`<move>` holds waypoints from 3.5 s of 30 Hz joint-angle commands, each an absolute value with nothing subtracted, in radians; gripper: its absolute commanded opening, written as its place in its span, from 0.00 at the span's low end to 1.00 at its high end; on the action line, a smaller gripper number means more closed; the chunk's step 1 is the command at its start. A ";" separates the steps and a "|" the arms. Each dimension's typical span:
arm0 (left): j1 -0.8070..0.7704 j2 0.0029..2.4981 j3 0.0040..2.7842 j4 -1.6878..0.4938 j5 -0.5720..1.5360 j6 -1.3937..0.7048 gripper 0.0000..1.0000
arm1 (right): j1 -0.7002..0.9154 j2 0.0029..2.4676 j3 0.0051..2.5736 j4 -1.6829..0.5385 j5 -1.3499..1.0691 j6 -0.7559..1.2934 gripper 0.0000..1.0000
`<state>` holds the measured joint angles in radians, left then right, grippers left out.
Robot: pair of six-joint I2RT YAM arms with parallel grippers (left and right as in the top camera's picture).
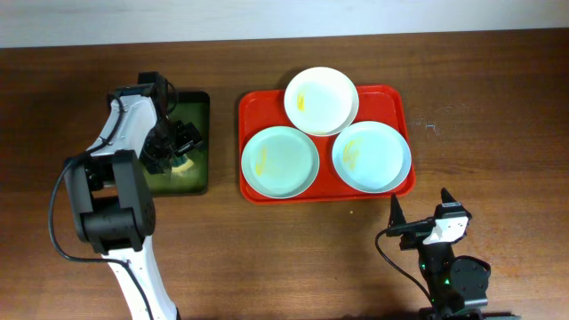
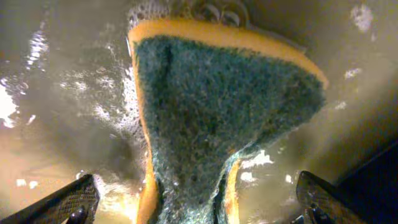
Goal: Clean dirty plates on tray and stack at the side
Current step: 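Dip and rub the sponge in the black tray's soapy water, then move the sponge with the left gripper onto the left blue plate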
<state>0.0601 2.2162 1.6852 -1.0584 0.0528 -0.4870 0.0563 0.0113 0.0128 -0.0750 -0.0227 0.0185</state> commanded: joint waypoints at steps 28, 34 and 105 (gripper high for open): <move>0.062 2.227 1.805 -1.209 -0.159 -0.474 0.00 | 0.065 0.006 0.006 -0.078 -0.017 0.015 0.98; 0.060 2.228 1.932 -1.305 -0.150 -0.483 0.00 | 0.065 0.006 0.006 -0.078 -0.017 0.015 0.98; -0.521 2.188 1.682 -0.944 -0.023 -0.568 0.04 | 0.065 0.006 0.006 -0.057 -0.023 0.016 0.98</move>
